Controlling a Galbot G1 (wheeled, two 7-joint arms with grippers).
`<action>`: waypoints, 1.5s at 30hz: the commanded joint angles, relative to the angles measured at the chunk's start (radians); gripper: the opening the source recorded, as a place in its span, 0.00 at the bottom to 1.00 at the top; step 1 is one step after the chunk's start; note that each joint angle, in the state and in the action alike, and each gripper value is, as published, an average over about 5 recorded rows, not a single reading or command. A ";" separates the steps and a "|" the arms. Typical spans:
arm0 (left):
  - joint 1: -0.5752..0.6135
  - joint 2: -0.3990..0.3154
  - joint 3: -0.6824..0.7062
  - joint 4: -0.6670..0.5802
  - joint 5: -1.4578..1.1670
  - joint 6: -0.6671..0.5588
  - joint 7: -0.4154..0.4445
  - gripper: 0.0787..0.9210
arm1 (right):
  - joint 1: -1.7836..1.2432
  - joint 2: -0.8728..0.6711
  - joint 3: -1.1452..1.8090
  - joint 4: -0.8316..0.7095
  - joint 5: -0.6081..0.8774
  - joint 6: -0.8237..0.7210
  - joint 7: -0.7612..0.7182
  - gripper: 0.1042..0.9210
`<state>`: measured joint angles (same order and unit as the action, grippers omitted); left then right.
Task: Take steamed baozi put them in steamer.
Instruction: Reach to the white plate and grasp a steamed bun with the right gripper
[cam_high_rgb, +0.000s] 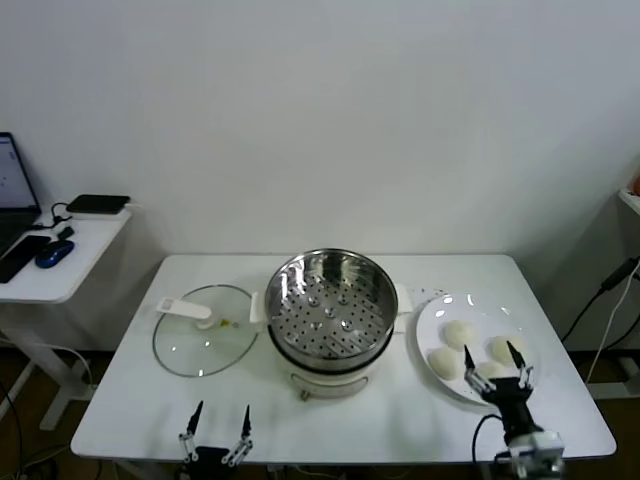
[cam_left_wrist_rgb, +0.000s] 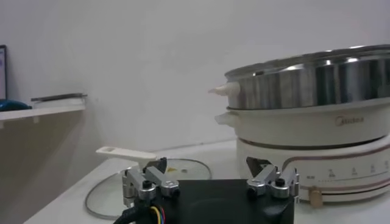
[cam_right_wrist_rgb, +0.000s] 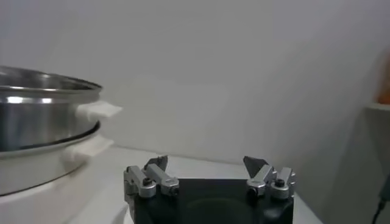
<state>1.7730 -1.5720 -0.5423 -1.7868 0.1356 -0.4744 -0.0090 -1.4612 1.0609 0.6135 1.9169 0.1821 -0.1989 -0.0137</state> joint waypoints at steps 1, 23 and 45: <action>-0.006 0.009 -0.002 0.007 0.001 -0.008 0.003 0.88 | 0.231 -0.375 -0.089 0.067 -0.041 -0.533 -0.180 0.88; 0.000 0.024 -0.009 0.037 0.019 -0.044 0.020 0.88 | 2.016 -0.641 -1.991 -0.531 -0.076 0.036 -1.062 0.88; 0.018 0.027 -0.056 0.048 0.023 -0.073 0.030 0.88 | 1.837 -0.303 -1.990 -0.932 -0.026 0.176 -1.152 0.88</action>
<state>1.7855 -1.5472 -0.5808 -1.7415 0.1579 -0.5400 0.0181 0.3491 0.6769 -1.2674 1.1070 0.1493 -0.0661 -1.1121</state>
